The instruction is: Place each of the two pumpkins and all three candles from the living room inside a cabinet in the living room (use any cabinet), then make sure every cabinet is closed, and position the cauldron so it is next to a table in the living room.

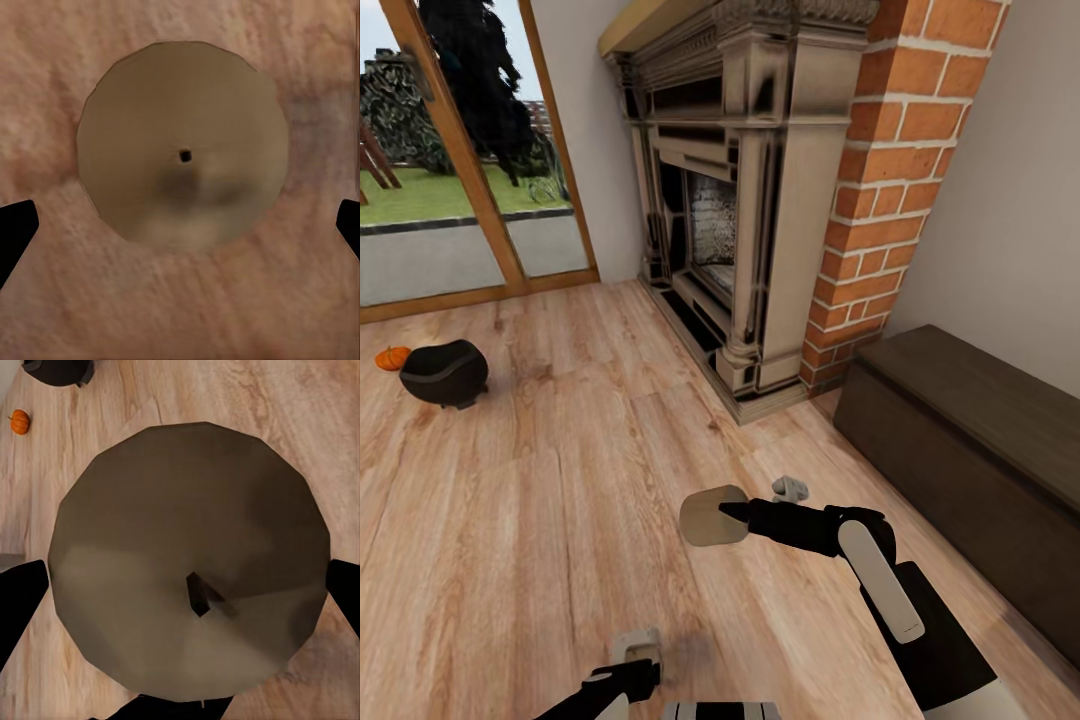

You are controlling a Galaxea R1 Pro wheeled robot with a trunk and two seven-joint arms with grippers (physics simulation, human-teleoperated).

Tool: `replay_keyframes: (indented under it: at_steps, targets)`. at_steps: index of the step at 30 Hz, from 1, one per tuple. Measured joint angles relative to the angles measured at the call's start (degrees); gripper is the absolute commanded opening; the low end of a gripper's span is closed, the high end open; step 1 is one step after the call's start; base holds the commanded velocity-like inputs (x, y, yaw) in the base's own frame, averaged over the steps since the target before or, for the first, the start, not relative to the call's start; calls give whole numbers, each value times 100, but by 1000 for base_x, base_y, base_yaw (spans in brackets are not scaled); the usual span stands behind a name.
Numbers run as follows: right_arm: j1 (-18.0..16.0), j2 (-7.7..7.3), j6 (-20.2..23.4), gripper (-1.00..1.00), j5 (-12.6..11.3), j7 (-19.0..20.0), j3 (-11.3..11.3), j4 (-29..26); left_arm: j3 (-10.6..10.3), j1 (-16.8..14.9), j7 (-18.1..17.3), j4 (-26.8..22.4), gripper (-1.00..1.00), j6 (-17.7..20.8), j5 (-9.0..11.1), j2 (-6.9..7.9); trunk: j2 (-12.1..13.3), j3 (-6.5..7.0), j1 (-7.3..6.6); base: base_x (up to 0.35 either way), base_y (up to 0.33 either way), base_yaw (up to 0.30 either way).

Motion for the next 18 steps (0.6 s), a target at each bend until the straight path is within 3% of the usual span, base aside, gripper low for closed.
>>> replay_keyframes:
  at_steps: [18]
  targets:
    - [0, 0, -4, -100, -1, 0, 0, 9, -69, 0, 0, 0, 100, -6, 1, 0, 0, 0, 2, 72, 33, 0]
